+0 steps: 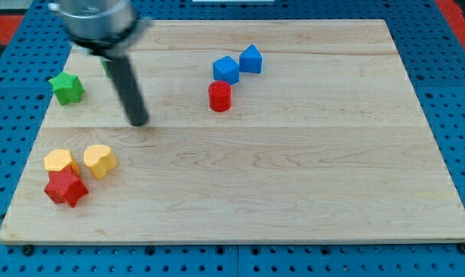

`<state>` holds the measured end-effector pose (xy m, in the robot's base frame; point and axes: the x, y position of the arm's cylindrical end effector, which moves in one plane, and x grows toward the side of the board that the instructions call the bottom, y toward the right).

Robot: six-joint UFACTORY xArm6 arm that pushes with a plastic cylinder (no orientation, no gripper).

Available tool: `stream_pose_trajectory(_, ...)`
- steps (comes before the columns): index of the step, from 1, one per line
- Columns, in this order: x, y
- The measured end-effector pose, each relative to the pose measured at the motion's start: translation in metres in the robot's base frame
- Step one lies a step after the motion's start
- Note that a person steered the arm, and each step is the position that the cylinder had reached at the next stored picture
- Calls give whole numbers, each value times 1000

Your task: Place the red circle to the right of the yellow heart

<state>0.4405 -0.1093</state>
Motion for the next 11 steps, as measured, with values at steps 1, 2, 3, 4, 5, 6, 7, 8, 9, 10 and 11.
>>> stream_pose_trajectory(1, -2, 106)
stream_pose_trajectory(2, -53, 163)
stream_pose_trajectory(3, -52, 112)
stream_pose_trajectory(4, -55, 74)
stream_pose_trajectory(5, -91, 78)
stream_pose_trajectory(6, -32, 42)
stream_pose_trajectory(7, 19, 12)
stream_pose_trajectory(8, 12, 4)
stream_pose_trajectory(9, -13, -20)
stream_pose_trajectory(10, 8, -44)
stream_pose_trajectory(11, 32, -60)
